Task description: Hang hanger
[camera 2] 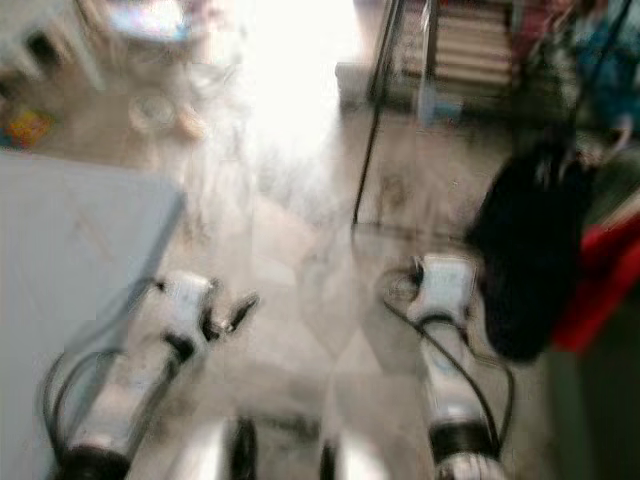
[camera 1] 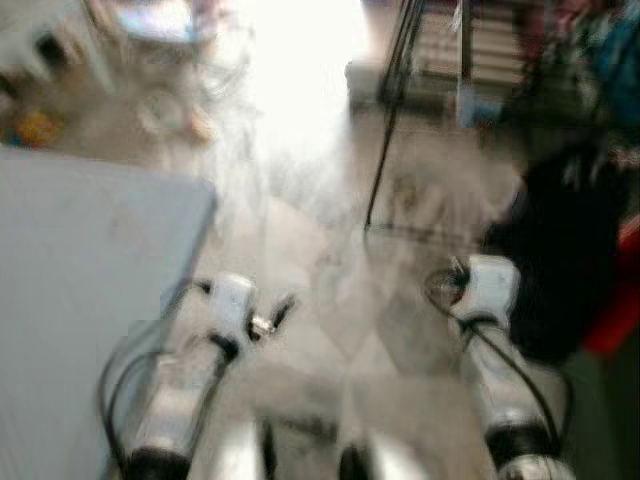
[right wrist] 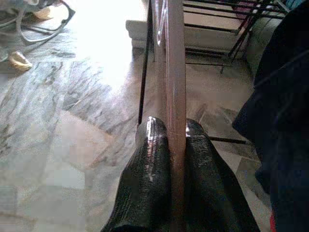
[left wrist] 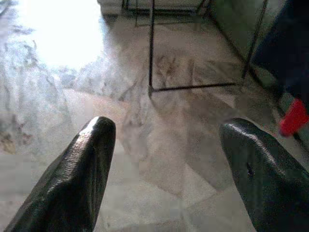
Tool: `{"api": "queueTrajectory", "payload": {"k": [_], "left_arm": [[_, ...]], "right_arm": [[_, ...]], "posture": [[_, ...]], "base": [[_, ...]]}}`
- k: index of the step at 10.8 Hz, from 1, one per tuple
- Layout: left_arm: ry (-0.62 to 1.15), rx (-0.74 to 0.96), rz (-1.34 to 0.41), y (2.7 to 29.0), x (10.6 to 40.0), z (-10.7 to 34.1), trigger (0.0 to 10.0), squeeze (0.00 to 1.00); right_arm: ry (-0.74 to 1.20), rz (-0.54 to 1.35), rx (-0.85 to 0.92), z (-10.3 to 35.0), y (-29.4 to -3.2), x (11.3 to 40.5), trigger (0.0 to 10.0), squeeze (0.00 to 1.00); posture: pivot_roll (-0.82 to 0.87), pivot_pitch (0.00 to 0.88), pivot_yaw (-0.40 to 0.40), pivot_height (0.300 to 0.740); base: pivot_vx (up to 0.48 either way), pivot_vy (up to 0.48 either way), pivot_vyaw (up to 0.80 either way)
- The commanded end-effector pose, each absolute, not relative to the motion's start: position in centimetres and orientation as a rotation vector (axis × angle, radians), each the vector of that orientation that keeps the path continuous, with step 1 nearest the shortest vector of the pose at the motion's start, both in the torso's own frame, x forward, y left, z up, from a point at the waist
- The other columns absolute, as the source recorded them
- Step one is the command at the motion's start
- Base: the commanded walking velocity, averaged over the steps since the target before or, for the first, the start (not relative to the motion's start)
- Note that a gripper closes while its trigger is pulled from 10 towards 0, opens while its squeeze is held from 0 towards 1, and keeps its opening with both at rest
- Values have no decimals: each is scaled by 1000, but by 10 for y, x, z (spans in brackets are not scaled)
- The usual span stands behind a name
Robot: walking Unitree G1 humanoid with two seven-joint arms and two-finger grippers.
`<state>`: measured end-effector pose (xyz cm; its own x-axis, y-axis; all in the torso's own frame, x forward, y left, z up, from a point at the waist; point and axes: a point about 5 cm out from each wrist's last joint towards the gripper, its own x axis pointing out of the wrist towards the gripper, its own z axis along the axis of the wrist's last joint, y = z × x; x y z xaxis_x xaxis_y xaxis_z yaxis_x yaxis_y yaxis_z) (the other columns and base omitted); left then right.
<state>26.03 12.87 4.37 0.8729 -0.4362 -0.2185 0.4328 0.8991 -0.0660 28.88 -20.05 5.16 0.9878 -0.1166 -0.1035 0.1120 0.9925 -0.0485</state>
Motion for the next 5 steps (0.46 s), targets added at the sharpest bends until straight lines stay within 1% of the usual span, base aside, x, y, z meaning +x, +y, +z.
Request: {"api": "queueTrajectory", "payload": {"k": [1,5], "left_arm": [[236,-24,-481,120,258,42,10000,0],[239,-25,-475,122,257,42,10000,0]], "right_arm": [[89,-147,-68,54,-212,286,10000,0],[58,-177,-52,65,-214,296,10000,0]], "posture": [[-16,187,-31,740],[-7,188,-28,740]], "base": [[480,0,0],[480,0,0]]}}
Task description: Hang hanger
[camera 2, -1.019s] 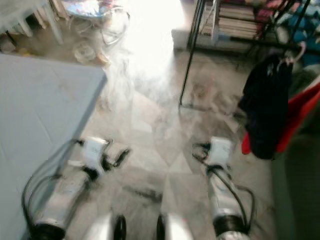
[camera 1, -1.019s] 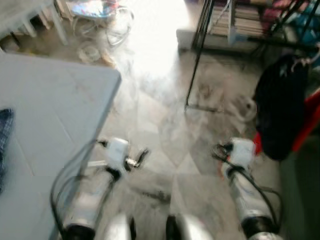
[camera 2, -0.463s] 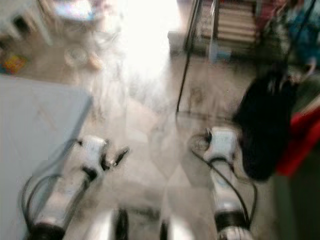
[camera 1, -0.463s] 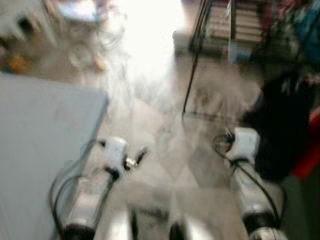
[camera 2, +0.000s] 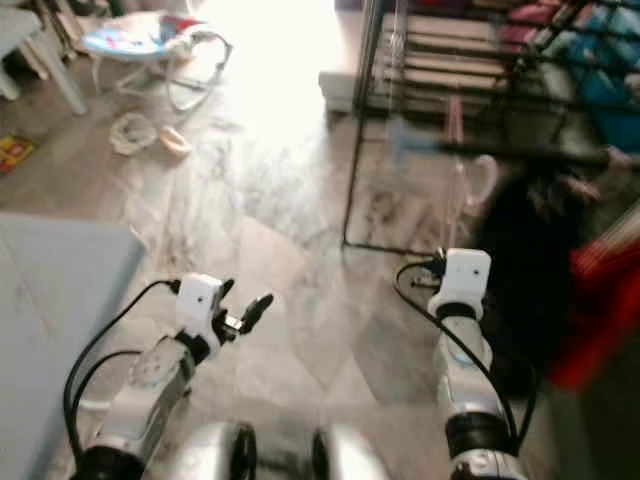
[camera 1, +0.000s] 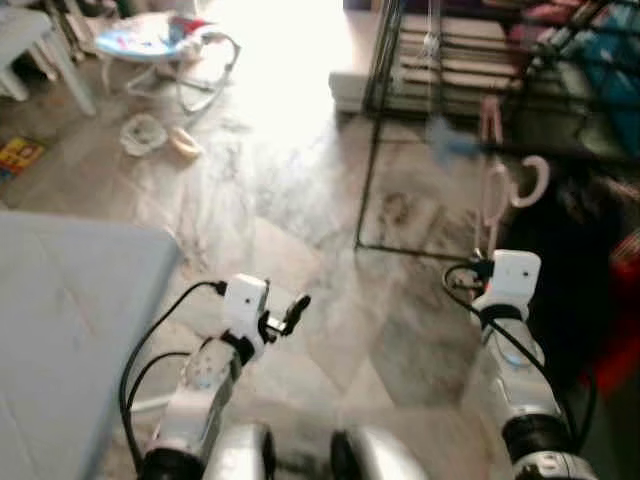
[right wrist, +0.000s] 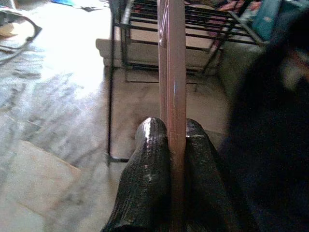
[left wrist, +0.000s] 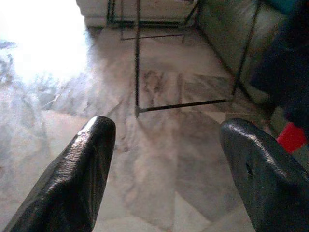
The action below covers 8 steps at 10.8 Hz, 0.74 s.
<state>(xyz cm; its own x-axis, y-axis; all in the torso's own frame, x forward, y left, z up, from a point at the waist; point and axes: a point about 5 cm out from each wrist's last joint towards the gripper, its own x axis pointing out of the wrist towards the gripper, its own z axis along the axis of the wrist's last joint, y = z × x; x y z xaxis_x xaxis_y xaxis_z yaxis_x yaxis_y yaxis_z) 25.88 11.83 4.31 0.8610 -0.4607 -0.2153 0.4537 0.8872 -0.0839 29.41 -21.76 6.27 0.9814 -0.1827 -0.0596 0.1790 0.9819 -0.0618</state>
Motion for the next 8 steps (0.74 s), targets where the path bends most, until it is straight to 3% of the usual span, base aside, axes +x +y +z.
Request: {"api": "queueTrajectory", "payload": {"k": [1,4,8], "left_arm": [[246,-25,-471,122,257,42,10000,0],[256,-22,-469,123,258,41,10000,0],[262,-19,-471,120,256,40,10000,0]], "right_arm": [[50,-176,-47,70,-214,301,10000,0],[47,-146,16,87,-202,319,10000,0],[254,-96,96,75,-179,323,10000,0]], "posture": [[-4,188,-26,740],[-1,191,-29,740],[1,194,-33,740]], "base": [[277,0,0],[0,0,0],[0,0,0]]}}
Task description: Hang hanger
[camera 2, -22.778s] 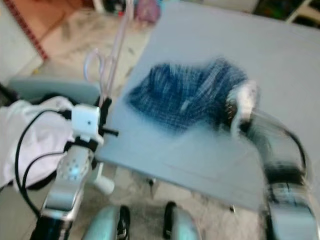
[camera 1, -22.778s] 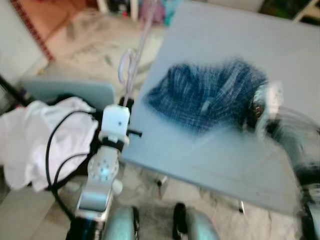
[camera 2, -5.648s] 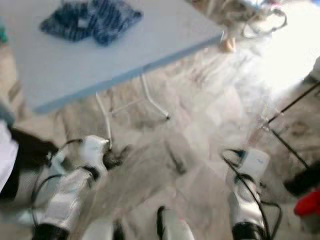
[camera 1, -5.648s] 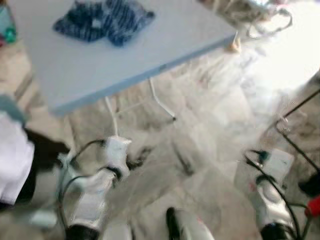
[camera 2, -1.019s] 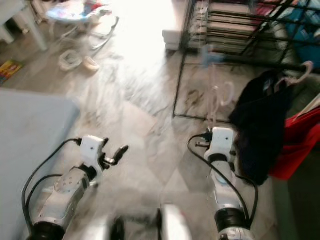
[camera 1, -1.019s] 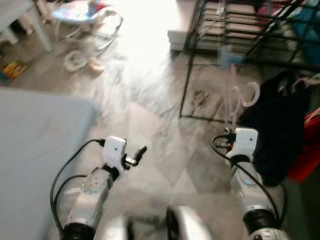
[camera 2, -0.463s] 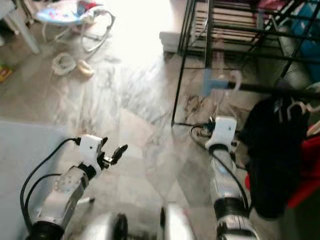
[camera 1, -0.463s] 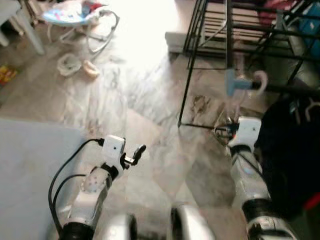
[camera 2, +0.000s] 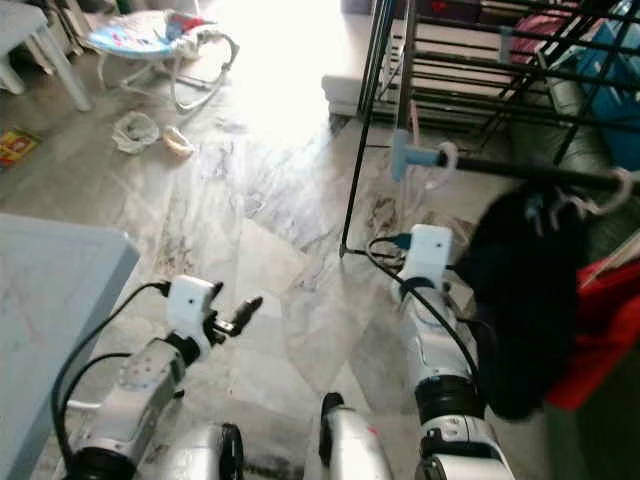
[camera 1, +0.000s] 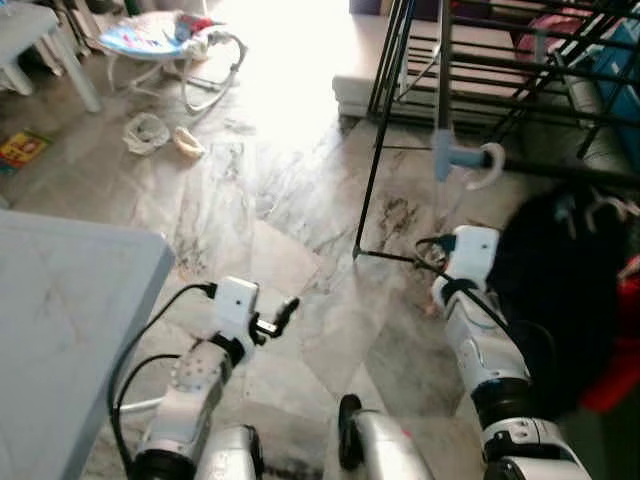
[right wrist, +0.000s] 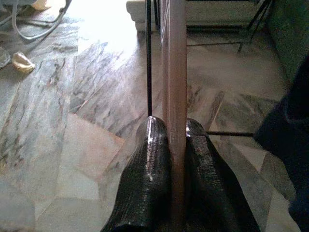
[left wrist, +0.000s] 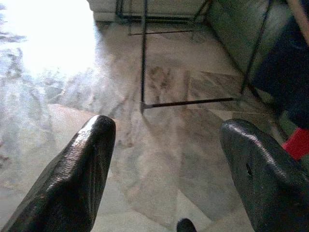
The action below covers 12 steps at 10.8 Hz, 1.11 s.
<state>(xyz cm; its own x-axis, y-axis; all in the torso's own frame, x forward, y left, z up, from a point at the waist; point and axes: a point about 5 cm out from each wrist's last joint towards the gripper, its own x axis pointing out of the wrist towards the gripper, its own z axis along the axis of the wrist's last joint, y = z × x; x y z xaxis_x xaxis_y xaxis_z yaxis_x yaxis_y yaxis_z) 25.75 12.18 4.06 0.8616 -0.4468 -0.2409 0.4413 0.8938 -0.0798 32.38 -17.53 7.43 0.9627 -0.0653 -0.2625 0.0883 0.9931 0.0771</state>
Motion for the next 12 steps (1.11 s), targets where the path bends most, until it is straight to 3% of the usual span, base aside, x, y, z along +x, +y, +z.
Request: {"api": "queueTrajectory", "payload": {"k": [1,5,6,8,10,12], "left_arm": [[266,-16,-470,120,256,40,10000,0],[283,-7,-477,119,255,37,10000,0],[287,-2,-479,119,255,37,10000,0],[288,3,-480,120,255,37,10000,0],[302,16,-491,119,252,35,10000,0],[306,21,-492,120,251,34,10000,0]], "right_arm": [[292,-70,99,73,-175,322,10000,0],[469,-171,129,47,-192,305,10000,0],[471,-184,121,46,-195,304,10000,1000],[459,-193,144,47,-195,302,10000,1000],[266,-117,170,66,-188,302,10000,1000],[197,-97,129,73,-189,297,10000,1000]], "posture": [[1,194,-34,740],[-8,195,-31,740],[-8,195,-31,740],[-5,193,-31,740],[1,192,-30,740],[2,195,-31,740]], "base": [[0,0,0],[0,0,0],[0,0,0],[0,0,0],[0,0,0],[0,0,0]]}}
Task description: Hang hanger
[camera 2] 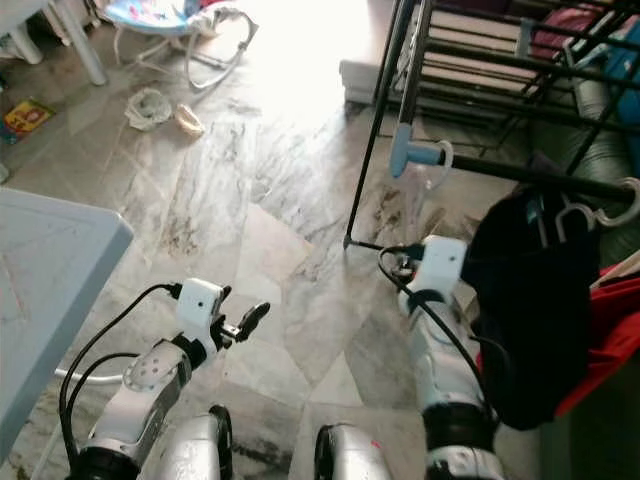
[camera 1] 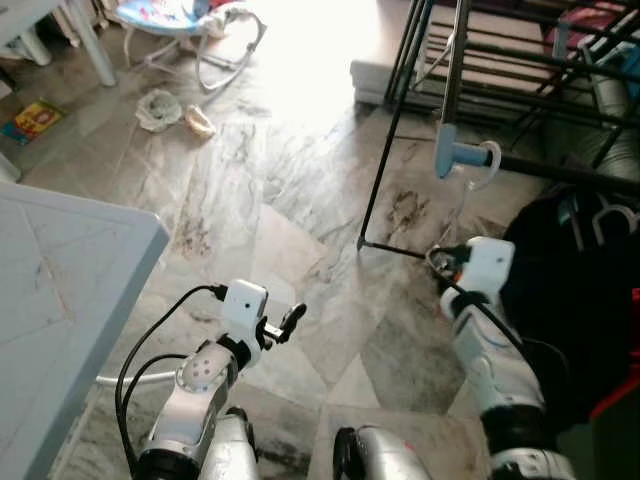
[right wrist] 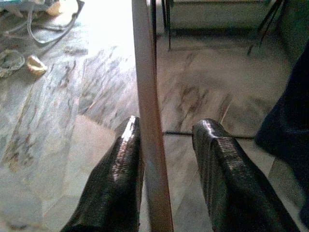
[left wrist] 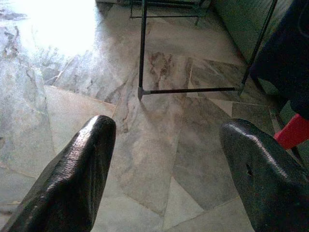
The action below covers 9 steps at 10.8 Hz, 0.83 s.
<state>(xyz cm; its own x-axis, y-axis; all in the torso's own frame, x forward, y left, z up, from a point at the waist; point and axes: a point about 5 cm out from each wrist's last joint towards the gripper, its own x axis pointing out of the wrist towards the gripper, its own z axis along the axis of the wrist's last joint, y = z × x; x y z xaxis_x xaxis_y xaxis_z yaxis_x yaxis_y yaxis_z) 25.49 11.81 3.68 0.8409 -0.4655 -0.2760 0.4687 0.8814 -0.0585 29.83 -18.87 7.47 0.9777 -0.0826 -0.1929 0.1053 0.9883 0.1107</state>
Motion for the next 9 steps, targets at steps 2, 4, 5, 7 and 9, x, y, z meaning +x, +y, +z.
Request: {"api": "queueTrajectory", "payload": {"k": [2,4,5,7,9], "left_arm": [[302,26,-489,122,250,36,10000,0],[286,21,-481,123,250,39,10000,0],[280,28,-480,123,249,39,10000,0],[260,53,-437,128,243,43,10000,0],[203,122,-455,127,236,54,10000,0]], "right_arm": [[87,-43,45,82,-192,281,10000,1000],[56,-43,26,80,-200,263,10000,1000],[32,-4,49,81,-197,259,10000,1000],[-28,-5,29,88,-198,251,10000,1000],[-52,62,19,90,-192,244,10000,1000]], "posture": [[-2,198,-23,740],[-2,199,-28,740],[-3,198,-19,740],[-11,199,-7,740],[-1,206,-5,740]], "base": [[0,0,0],[0,0,0],[0,0,0],[0,0,0],[0,0,0]]}}
